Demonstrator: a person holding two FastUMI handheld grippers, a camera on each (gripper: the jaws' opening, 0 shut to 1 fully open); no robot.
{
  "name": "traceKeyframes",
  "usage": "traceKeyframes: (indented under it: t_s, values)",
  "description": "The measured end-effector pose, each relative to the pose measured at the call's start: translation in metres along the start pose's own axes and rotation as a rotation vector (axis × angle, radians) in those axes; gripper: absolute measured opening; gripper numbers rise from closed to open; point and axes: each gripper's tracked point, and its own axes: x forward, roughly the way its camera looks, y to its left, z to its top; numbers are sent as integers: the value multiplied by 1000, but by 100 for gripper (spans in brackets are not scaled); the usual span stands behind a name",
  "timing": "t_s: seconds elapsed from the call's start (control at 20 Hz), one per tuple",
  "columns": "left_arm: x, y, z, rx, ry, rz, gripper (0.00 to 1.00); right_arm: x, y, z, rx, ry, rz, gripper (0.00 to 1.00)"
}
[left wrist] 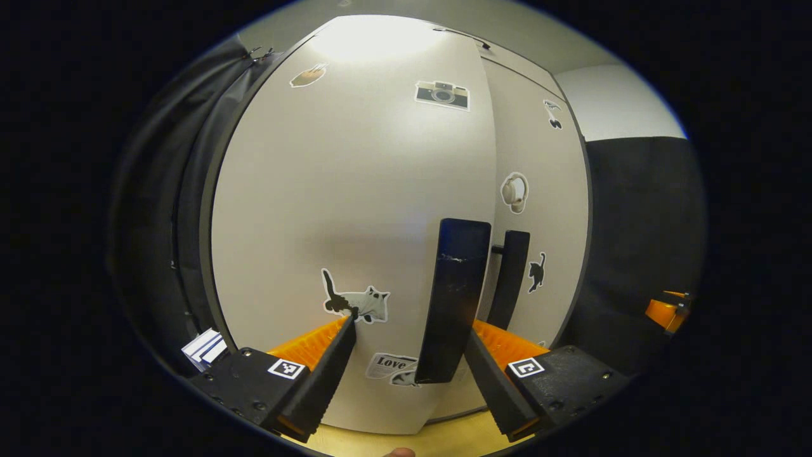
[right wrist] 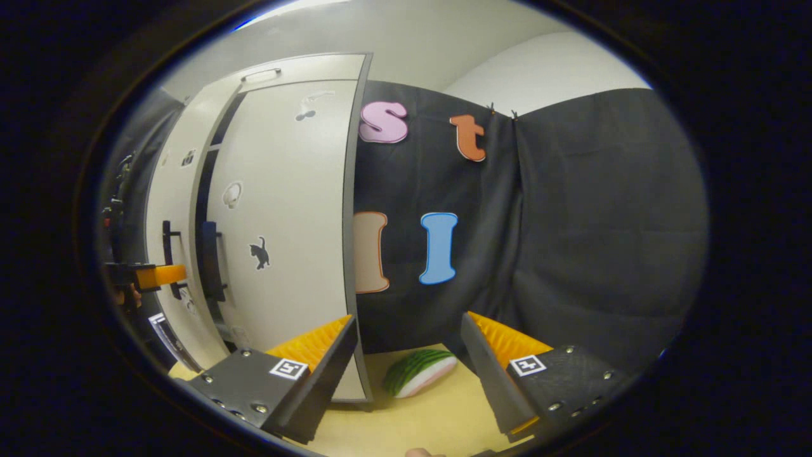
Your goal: Grasp the bottle in the cabinet with the left hand and place it on the coaster, then close the right door with the right hand and the left door with the left hand.
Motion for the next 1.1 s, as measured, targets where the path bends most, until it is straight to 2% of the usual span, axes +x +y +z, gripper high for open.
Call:
traceKeyframes:
  t_s: [1.1]
  values:
    - [8,-5,-6,33,-7,21,100,18,-5,-9,-9,4,-2,100]
